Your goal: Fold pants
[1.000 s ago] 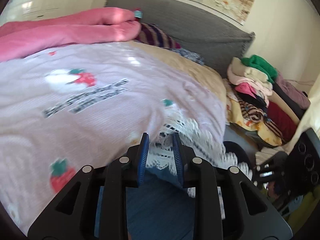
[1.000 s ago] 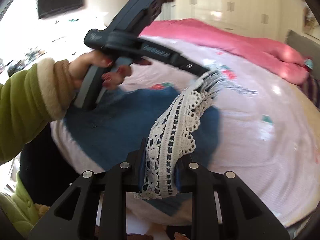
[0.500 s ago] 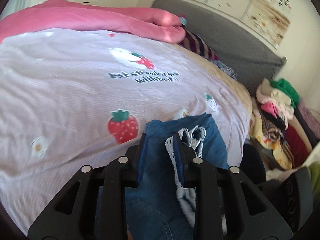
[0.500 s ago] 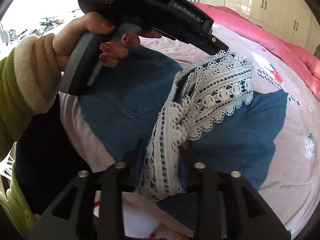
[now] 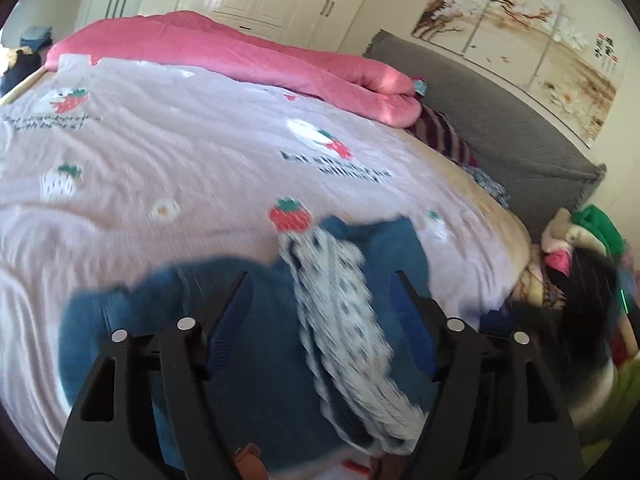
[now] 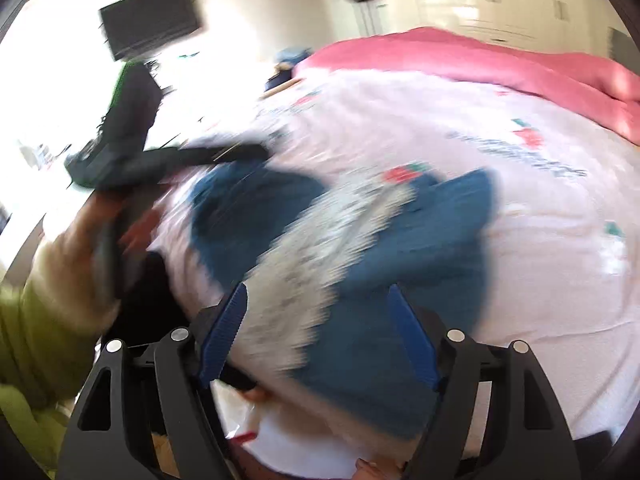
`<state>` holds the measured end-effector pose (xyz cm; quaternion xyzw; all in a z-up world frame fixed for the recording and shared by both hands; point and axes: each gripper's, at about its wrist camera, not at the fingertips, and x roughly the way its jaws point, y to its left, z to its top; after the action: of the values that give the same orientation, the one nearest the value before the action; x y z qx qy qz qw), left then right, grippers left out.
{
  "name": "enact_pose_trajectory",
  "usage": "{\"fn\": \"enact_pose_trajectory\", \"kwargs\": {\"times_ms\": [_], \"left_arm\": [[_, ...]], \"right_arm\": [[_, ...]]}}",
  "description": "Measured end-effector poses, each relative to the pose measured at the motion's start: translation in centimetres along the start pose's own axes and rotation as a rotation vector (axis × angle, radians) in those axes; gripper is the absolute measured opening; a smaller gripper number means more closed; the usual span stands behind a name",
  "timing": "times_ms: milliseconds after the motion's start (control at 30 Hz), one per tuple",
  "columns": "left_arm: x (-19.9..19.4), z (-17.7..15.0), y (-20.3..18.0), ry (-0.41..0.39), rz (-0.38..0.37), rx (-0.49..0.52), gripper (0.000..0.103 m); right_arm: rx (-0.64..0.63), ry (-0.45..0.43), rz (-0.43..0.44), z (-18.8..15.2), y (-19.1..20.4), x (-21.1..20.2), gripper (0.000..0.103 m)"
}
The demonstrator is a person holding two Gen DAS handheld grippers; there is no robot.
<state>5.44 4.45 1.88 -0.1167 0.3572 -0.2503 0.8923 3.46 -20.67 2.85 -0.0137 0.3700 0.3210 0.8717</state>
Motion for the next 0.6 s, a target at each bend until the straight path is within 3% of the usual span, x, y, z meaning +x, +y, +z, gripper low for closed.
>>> {"fn": "enact_pose_trajectory", "kwargs": {"times_ms": [100,233,367,467,600], "left_arm": [[0.7,-1.4,-1.3,0.044,-0.028,0.007,0.064],[3.4,-0.3,-1.9,0.082,-0.022,0.018,0.064],[7.3,1.9,-0.9,0.162,-0.045,-0.001,0.064],[9.8,2.9,0.0,0.214,0.026,0.002,0.064],[11.8,3.4,1.2,0.269,0.009,-0.034,0.064]], "right_arm": [[0.0,-0.018,-0.129,2.2,-3.0,-0.1,0.075],[0.063,-0.004,-0.209,3.2,-6.2,0.6,0.075],[0.102,-0.007,-0.15,2.4,-7.1,0.4,0.075],[0.041,0.008,-0.163,2.5,-7.0,0.9,0.076],[0.038,0.043,-0.149,2.9,-7.5,2.0,0.076]]}}
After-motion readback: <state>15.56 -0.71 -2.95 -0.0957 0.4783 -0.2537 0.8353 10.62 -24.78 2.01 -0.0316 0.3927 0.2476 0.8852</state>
